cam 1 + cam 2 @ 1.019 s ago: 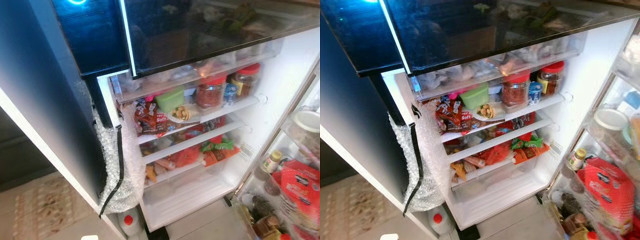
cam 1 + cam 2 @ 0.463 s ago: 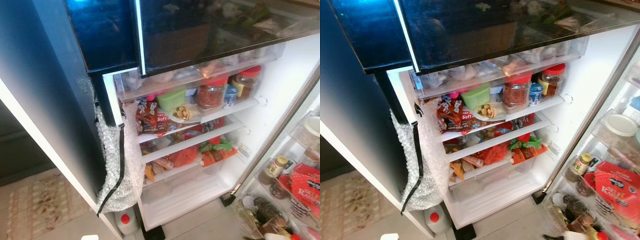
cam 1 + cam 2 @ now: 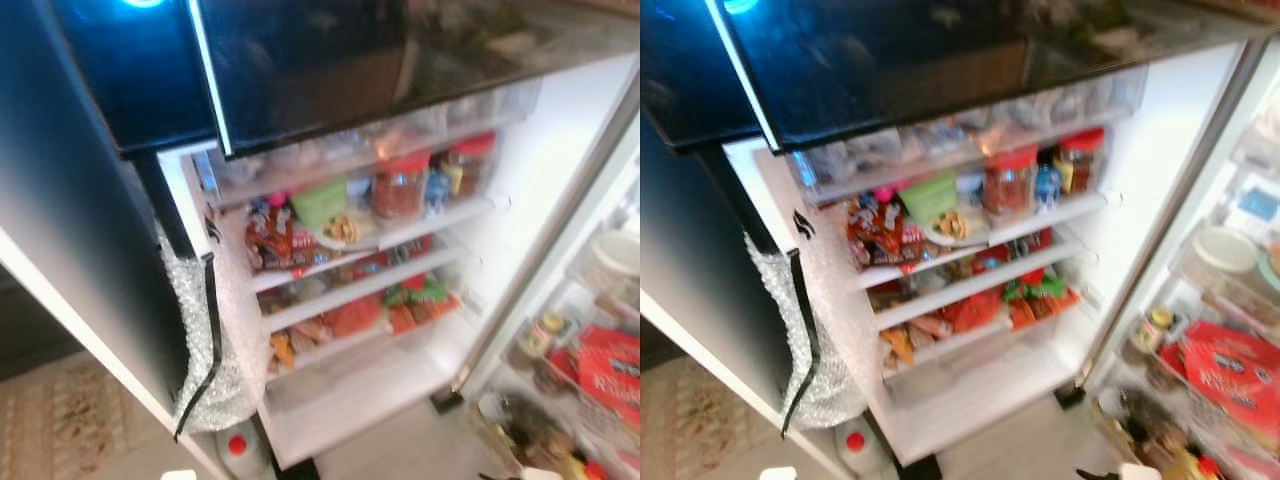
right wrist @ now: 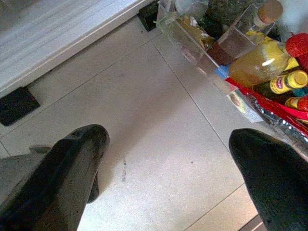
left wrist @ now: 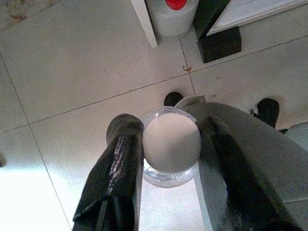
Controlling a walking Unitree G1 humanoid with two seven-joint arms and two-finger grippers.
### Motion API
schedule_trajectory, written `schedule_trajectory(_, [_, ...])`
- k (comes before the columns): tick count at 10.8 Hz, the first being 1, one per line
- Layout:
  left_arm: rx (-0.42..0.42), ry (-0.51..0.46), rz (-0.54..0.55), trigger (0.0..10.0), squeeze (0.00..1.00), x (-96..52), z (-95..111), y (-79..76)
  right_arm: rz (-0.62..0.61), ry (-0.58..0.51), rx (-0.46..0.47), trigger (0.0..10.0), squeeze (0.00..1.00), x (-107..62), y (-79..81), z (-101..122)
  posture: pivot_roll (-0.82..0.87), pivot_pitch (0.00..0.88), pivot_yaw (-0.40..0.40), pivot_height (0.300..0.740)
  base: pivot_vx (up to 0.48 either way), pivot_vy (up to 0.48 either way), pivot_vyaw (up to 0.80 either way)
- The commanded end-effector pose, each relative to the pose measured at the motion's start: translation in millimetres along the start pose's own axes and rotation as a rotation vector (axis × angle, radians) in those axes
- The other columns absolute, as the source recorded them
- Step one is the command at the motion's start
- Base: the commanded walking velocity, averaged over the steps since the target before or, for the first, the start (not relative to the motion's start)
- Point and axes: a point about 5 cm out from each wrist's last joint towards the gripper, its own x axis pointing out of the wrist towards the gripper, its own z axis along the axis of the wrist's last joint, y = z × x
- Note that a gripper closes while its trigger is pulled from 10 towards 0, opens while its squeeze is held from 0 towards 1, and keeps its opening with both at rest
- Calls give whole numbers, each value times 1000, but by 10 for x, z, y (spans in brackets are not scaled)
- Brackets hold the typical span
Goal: Restocking fridge
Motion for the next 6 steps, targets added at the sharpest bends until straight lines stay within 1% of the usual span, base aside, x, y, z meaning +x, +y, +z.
schedule_trajectory(1, [13,20,-3,10000,0,-9,-61,-1,-14,29,15,10000,0,-21,-65,-68,-147,0,16,740,0,-337,0])
schedule_trajectory(2, [18,21,-3,10000,0,-10,-64,7,-29,48,18,10000,0,-44,-145,-113,-149,0,18,740,0,-337,0])
schedule_trajectory(3, [21,22,-4,10000,0,-11,-65,9,-34,57,19,10000,0,-52,-163,-137,-151,0,19,740,0,-334,0])
schedule_trajectory(6, [22,21,-6,10000,0,-10,-63,10,-31,58,14,10000,0,-45,-138,-130,-150,0,16,740,0,-336,0])
